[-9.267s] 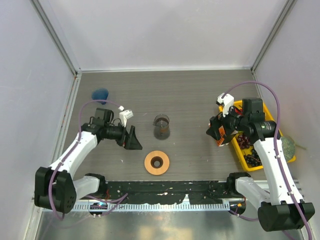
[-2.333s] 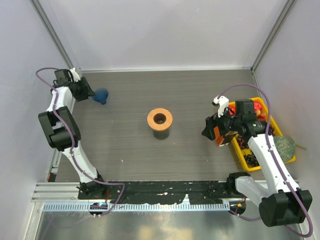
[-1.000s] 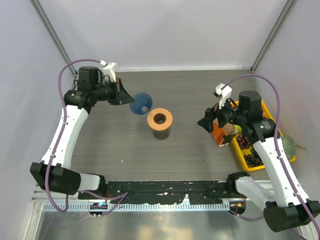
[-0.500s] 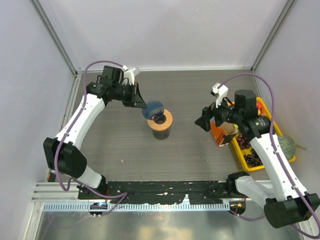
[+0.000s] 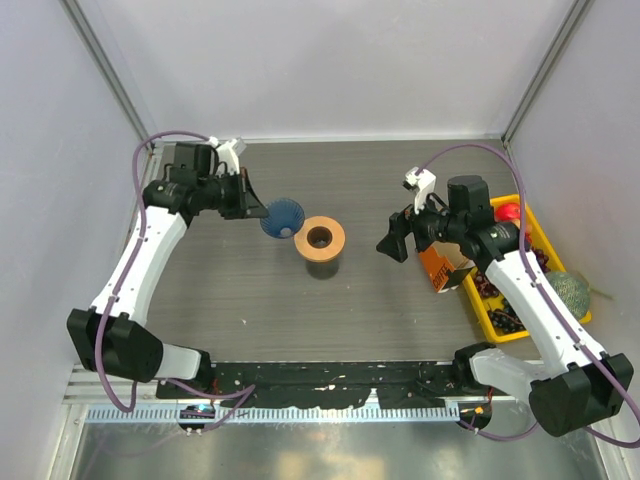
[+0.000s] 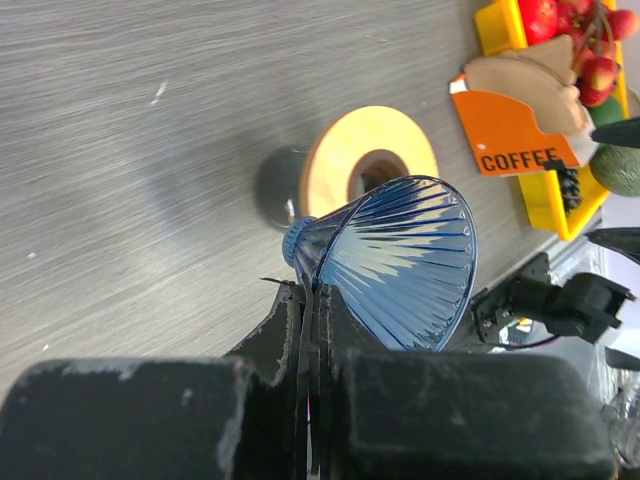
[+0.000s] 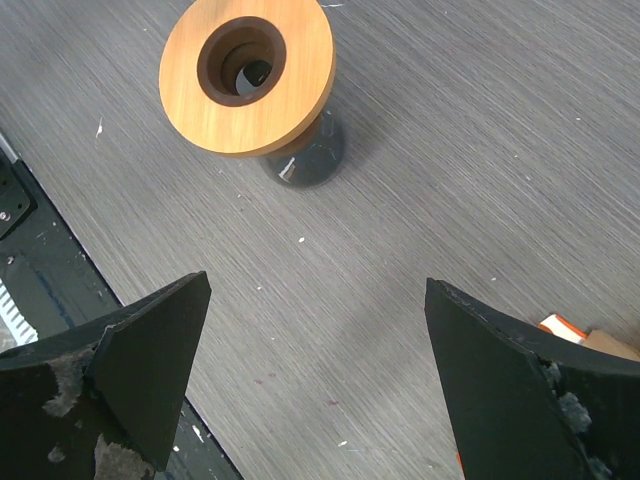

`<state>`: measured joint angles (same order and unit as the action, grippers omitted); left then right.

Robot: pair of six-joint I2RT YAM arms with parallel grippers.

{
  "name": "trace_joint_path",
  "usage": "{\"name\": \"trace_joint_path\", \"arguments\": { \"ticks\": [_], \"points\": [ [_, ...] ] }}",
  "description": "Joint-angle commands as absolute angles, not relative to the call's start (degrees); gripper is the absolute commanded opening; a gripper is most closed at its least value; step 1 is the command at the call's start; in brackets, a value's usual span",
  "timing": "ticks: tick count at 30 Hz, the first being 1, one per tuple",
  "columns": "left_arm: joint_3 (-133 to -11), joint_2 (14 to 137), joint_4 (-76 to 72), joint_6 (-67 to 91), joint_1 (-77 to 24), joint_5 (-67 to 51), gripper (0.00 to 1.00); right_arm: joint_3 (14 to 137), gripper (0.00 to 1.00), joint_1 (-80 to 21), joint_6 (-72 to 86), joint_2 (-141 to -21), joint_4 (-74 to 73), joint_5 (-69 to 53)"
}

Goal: Place the coffee filter in the dripper

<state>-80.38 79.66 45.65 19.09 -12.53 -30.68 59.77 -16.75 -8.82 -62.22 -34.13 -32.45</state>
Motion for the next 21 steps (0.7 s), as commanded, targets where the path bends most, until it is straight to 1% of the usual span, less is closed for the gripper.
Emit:
{"name": "trace_joint_path", "arguments": {
  "ticks": [1,6,12,21],
  "points": [
    [-78.1,77.2,46.1,17.8,-11.2,-27.9,0.00,61.1,0.95,-17.4,-8.3,-62.1,-31.6,-32.3],
    [-76.6,79.5,45.0,18.6,-11.3,-30.1,0.00,61.3,0.96,-17.6,-8.3,-62.2,-31.7,-32.3],
    [-77.8,82.6,43.8,19.9,-11.9,-32.2,0.00,61.4,0.95,-17.5,-8.7,-61.6,-32.3,-31.9],
    [-79.1,83.6,43.4,19.8,-13.5,-33.0,0.00,61.5,0.95,-17.7,-9.1,-61.8,-32.5,-32.0]
  ]
}}
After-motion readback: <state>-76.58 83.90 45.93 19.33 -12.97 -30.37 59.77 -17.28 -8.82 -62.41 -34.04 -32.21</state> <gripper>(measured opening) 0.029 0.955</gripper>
